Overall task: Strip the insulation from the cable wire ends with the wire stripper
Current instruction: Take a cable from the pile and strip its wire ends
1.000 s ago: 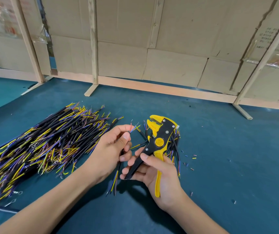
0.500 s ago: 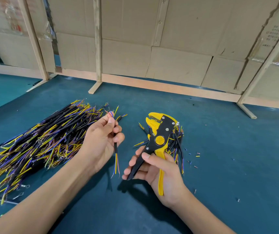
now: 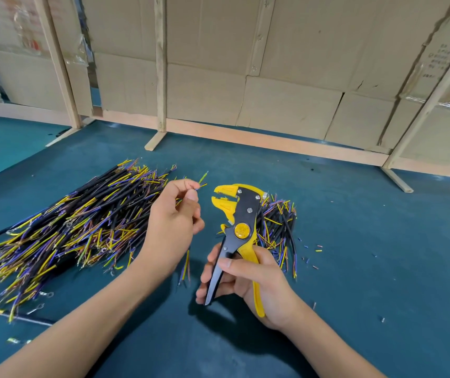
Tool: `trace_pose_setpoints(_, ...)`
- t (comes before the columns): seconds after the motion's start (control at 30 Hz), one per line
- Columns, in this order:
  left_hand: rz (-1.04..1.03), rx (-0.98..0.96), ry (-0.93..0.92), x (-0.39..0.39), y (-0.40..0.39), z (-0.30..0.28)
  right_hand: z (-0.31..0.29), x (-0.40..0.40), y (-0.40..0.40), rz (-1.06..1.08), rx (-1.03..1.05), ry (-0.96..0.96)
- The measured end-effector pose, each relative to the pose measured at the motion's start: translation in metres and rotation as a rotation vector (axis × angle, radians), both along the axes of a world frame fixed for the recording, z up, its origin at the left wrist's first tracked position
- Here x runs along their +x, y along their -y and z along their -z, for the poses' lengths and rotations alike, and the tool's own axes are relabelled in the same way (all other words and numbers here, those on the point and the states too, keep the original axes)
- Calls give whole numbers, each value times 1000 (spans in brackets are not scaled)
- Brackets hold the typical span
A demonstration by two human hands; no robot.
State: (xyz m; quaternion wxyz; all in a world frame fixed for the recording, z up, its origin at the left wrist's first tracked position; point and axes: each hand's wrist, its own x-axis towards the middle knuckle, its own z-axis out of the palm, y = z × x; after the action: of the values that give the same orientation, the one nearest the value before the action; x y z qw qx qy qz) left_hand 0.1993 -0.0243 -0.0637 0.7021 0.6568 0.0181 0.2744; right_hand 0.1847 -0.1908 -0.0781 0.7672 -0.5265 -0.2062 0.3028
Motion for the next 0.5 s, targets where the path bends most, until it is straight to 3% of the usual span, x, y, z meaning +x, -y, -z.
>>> trace_pose_setpoints(0.1, 148, -316, -16, 1, 1, -3, 1, 0, 0, 5, 2, -1)
trace_pose_setpoints(0.17, 177, -333, -31, 0, 0, -3, 2, 1, 0, 11, 3, 0)
trace_pose_setpoints(0.3, 41, 1, -35, -4, 1, -1, 3, 1, 0, -9, -5, 19)
trace_pose_setpoints(0.5, -149, 407, 122, -13, 4, -2, 3, 2, 1, -17, 0, 19)
